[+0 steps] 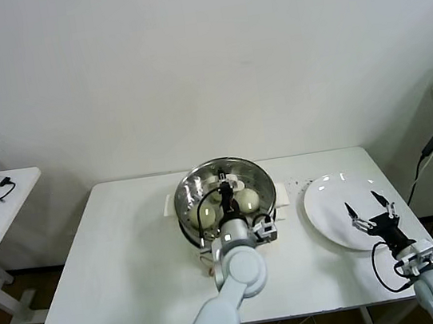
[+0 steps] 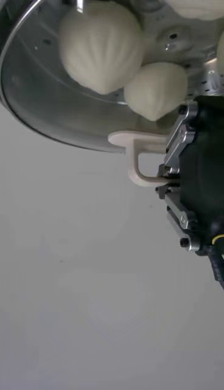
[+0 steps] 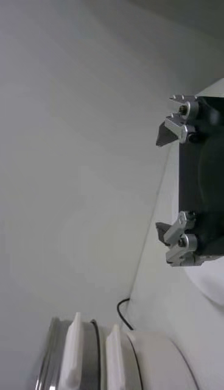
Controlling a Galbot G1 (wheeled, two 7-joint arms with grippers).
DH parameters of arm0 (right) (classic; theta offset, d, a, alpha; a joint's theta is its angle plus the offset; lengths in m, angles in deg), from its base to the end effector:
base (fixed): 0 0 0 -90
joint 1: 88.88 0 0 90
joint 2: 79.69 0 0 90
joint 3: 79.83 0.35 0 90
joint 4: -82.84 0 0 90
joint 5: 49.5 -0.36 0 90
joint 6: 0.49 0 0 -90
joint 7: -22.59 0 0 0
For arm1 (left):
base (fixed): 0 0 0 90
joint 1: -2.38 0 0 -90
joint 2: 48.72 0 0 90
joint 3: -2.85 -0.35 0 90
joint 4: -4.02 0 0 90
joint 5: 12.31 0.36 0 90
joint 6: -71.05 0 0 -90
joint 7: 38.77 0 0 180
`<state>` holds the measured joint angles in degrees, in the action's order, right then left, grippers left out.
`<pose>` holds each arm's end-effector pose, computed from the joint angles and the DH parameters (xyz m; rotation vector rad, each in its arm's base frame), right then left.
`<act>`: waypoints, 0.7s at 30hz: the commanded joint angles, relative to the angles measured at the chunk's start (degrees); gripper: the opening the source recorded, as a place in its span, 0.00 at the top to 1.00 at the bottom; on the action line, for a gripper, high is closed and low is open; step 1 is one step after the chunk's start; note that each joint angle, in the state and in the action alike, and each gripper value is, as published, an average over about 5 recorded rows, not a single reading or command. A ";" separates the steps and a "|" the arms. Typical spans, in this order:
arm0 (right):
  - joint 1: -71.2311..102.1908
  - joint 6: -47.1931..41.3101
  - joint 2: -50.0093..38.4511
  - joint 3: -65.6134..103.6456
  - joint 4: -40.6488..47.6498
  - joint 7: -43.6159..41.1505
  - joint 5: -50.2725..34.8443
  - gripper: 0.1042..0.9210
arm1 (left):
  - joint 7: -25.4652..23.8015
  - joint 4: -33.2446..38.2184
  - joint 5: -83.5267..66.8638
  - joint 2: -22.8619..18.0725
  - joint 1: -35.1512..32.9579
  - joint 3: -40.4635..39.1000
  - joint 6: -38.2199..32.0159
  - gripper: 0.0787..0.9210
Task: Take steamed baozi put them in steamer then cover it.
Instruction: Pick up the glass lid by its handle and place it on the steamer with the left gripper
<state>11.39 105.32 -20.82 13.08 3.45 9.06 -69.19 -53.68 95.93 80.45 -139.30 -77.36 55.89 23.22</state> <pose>0.2859 -0.2306 -0.4045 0.2401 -3.0406 0.3217 0.3427 -0.2197 -0.2792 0.0713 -2.1783 -2.1471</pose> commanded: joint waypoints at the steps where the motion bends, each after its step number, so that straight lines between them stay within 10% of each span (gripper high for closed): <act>1: -0.03 0.12 0.07 0.14 0.14 -0.06 0.17 0.12 | -0.44 -0.30 0.04 0.05 -0.05 -0.05 2.83 0.92; 21: -0.07 -1.35 0.17 0.80 0.27 -0.23 1.21 0.12 | -2.64 4.14 -0.34 1.17 -0.56 -0.40 2.35 0.83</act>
<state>11.22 105.22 -20.58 13.66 3.92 8.70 -68.36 -55.02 96.70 80.64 -139.24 -77.67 55.86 23.26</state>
